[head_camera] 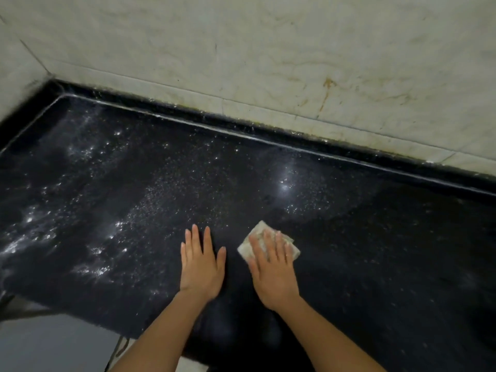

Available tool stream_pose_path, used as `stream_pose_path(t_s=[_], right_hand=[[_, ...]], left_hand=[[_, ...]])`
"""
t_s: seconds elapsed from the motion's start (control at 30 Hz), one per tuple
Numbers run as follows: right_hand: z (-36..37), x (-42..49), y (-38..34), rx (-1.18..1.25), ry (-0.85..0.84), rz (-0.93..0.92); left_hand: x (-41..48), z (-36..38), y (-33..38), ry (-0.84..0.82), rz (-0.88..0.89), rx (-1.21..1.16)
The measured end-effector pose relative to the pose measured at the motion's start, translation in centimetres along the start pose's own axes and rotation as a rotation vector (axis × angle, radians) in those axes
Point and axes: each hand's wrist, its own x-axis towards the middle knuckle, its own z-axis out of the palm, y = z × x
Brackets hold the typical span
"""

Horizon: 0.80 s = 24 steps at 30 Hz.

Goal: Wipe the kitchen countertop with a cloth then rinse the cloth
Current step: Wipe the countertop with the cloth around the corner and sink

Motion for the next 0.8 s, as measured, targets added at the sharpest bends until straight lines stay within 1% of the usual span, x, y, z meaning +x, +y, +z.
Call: stream_pose_path(t_s=[0.07, 0.1, 0.13, 0.17, 0.2, 0.3, 0.47, 0.57, 0.63, 0.67, 0.7, 0.77, 0.8], right_hand=[[-0.3, 0.2, 1.6, -0.082, -0.037, -0.166], [-0.6, 0.4, 2.9, -0.109, -0.072, -0.203], [-1.1, 0.6, 4.3, -0.127, -0.101, -0.197], [-1.8, 0.7, 5.5, -0.121, -0.094, -0.152], [-2.2, 0.7, 6.9, -0.092, -0.039, -0.082], [-3.4, 0.6, 10.8, 0.013, 0.057, 0.232], [-5.9, 1.4, 16.6, 0.134, 0.102, 0.668], [-6.1, 3.6, 16.9, 0.21, 0.158, 0.87], [-5.9, 5.5, 14.7, 0.243, 0.199, 0.946], [-5.4, 6.3, 13.2, 0.234, 0.203, 0.932], [-4.8, 6.9, 11.4, 0.202, 0.204, 0.866], [-3.6, 7.6, 7.3, 0.144, 0.225, 0.648], [-3.0, 7.6, 5.5, 0.142, 0.209, 0.538]], left_hand=[[2.3, -0.2, 1.1, 0.0, 0.064, 0.016], [3.4, -0.3, 1.6, 0.002, 0.093, 0.027], [4.5, -0.4, 2.0, 0.005, 0.117, 0.04], [5.5, -0.4, 2.4, 0.005, 0.136, 0.054], [6.5, -0.4, 2.8, 0.004, 0.153, 0.071], [9.6, -0.4, 3.4, 0.004, 0.194, 0.122], [14.0, -0.9, 3.7, -0.01, 0.215, 0.188], [14.9, -0.8, 3.5, -0.062, 0.199, 0.226], [15.0, -0.7, 3.5, -0.072, 0.199, 0.233], [15.1, -0.7, 3.6, -0.075, 0.201, 0.231], [15.1, -0.7, 3.6, -0.078, 0.201, 0.228], [15.1, -0.7, 3.7, -0.083, 0.197, 0.233], [15.1, -0.7, 3.7, -0.084, 0.194, 0.237]])
